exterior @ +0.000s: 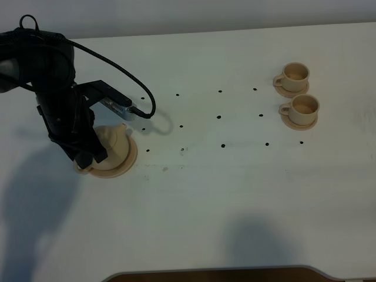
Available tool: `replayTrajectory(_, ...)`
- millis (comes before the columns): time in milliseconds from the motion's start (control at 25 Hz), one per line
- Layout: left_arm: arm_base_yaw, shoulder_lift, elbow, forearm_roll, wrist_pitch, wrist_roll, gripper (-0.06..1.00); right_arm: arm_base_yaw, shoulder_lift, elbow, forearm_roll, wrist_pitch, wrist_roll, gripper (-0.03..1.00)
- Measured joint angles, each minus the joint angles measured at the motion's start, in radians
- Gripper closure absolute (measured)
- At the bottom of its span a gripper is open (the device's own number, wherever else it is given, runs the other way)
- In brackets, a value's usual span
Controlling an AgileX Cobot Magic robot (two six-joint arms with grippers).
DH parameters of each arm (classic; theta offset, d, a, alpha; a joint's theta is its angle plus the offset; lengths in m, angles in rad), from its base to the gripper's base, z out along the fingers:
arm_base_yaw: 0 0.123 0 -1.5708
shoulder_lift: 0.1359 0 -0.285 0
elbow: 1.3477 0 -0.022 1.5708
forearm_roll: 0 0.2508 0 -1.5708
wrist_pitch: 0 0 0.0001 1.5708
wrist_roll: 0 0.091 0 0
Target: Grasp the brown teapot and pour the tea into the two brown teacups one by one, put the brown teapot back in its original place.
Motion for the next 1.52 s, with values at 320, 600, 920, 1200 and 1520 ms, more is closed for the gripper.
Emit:
replayTrajectory(320,0.0,0.0,0.0,0.0,-0.004,-0.001,0.81,0.0,0.0,0.0,0.0,0.0,0.0,0.55)
replayTrajectory(600,0.0,-0.012,0.0,-0.004,-0.008,0.011,0.81,0.0,0.0,0.0,0.0,0.0,0.0,0.55)
replayTrajectory(920,0.0,-0.059,0.0,-0.012,-0.049,0.02,0.81,0.0,0.0,0.0,0.0,0.0,0.0,0.55)
replayTrajectory(1200,0.0,-0.096,0.0,-0.034,-0.085,0.051,0.81,0.0,0.0,0.0,0.0,0.0,0.0,0.55)
replayTrajectory(1520,-0.044,-0.105,-0.031,-0.086,-0.132,0.099,0.81,0.0,0.0,0.0,0.0,0.0,0.0,0.55)
